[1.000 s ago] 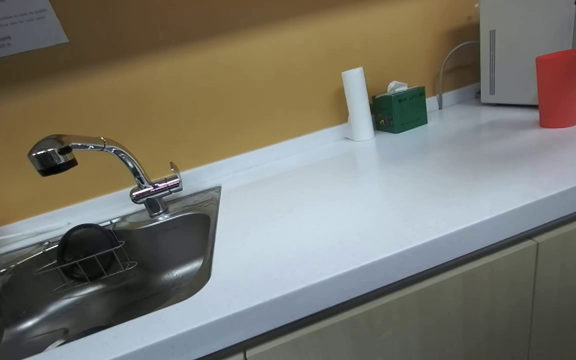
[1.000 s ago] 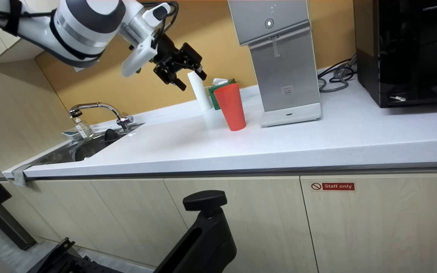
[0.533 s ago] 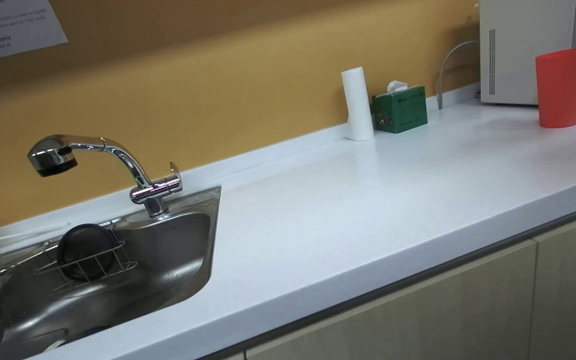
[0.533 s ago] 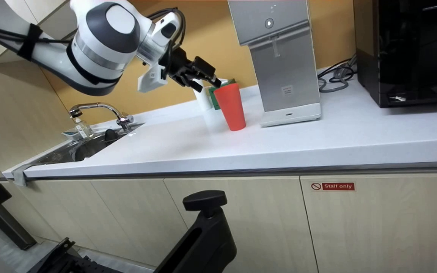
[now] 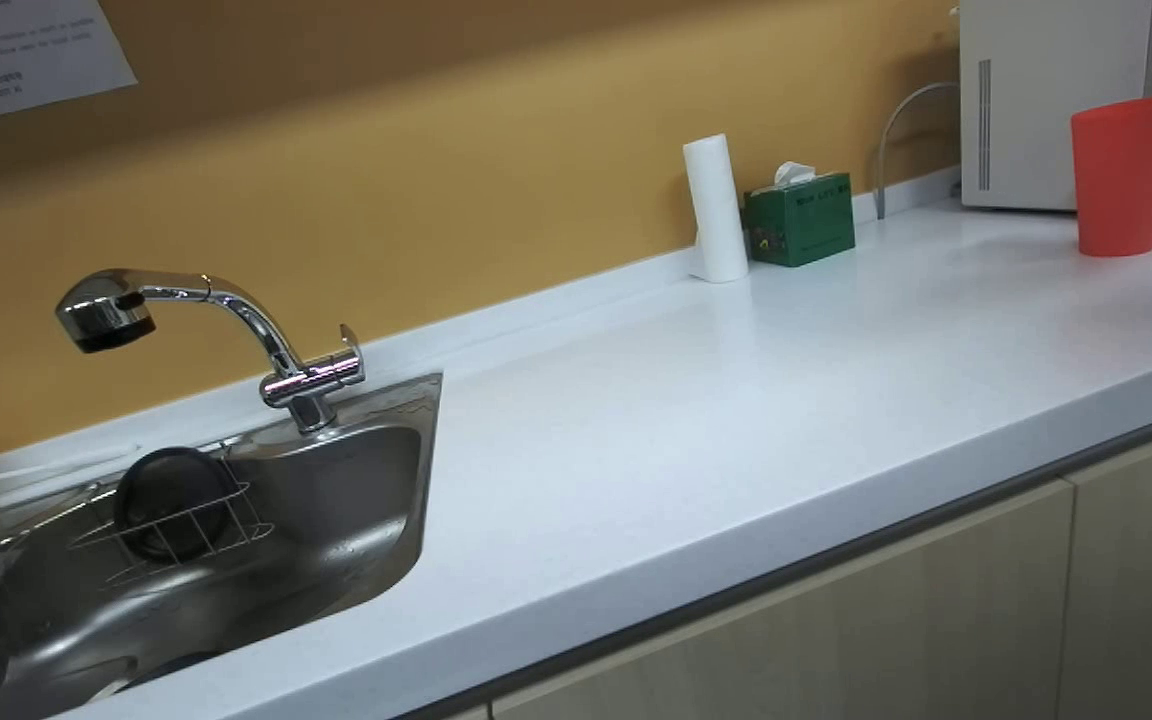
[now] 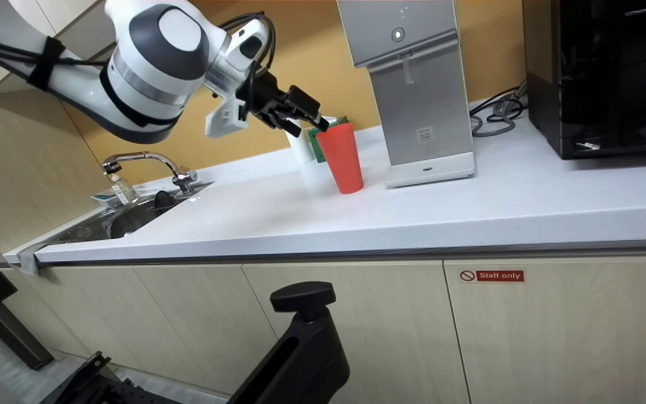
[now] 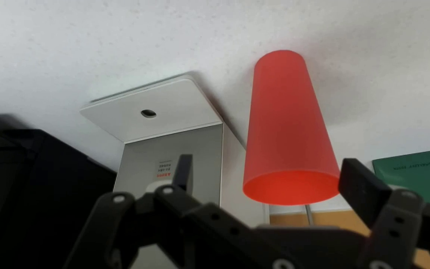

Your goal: Put the orange cup under the coffeemaker.

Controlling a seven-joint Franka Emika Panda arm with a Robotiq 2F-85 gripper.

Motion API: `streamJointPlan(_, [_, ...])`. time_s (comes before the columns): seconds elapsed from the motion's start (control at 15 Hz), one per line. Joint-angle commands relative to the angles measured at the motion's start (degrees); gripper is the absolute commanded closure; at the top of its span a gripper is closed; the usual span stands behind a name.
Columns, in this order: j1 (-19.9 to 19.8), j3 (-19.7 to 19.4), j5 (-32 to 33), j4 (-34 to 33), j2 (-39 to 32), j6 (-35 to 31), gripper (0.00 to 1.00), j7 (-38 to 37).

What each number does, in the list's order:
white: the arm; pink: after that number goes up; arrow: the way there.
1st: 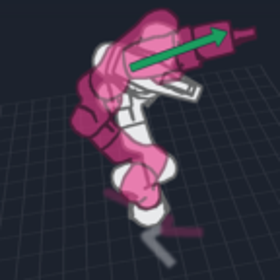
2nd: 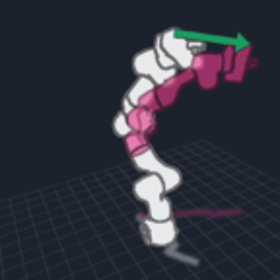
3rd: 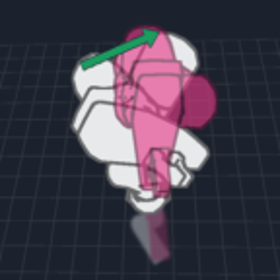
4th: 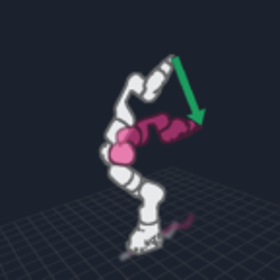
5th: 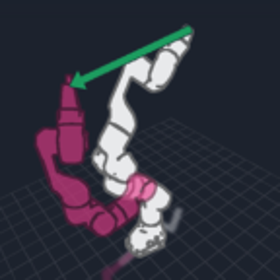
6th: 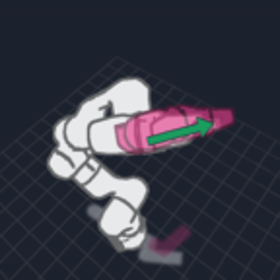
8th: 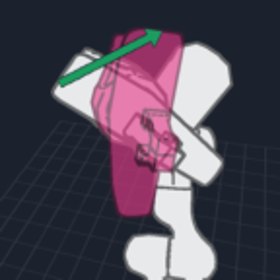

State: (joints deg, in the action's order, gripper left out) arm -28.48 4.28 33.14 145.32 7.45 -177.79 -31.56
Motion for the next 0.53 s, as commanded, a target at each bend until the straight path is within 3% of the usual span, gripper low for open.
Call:
streamJointPlan(0.0, [-2.0,1.0,3.7,0.1,-2.3,-2.6,0.00,-2.2])
streamJointPlan(0.47, [-5.0,0.9,9.0,-0.5,-7.9,-11.0,0.00,-3.7])
